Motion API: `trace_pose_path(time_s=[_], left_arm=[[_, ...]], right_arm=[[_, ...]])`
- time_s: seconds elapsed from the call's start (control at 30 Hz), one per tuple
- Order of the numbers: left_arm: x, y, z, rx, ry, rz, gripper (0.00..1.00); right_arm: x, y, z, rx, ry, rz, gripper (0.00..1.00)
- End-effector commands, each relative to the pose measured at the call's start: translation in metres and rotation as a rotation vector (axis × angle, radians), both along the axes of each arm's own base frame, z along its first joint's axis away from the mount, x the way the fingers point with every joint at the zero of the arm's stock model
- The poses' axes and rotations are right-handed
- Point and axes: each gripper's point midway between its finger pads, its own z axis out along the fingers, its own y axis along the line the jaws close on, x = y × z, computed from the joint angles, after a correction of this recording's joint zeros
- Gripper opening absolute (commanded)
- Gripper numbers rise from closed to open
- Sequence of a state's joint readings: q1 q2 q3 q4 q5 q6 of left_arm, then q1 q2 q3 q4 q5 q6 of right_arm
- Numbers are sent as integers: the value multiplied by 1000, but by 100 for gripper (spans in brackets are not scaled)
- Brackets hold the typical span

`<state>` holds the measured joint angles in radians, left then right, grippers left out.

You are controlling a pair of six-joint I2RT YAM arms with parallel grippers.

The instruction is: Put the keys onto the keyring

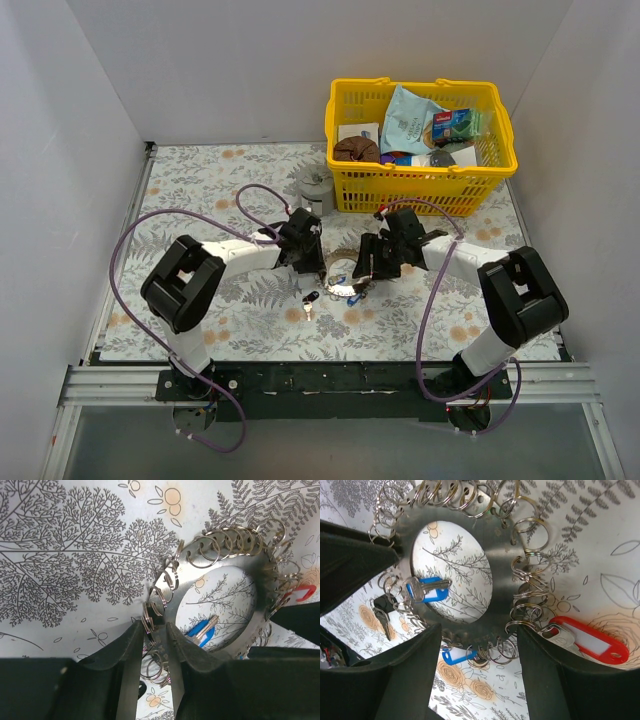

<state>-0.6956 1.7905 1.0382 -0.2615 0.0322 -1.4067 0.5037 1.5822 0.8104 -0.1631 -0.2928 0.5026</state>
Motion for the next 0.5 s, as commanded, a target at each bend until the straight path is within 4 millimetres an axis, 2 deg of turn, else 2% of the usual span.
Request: trace_pose_path(time_s=[0.0, 0.47], left_arm=[[-34, 3, -9, -9, 102, -23, 24], [-67, -14, -8, -30, 122, -60, 24]], right_arm=[[22, 17, 17, 42, -65, 40, 69], [37, 31, 24, 64, -69, 67, 70]])
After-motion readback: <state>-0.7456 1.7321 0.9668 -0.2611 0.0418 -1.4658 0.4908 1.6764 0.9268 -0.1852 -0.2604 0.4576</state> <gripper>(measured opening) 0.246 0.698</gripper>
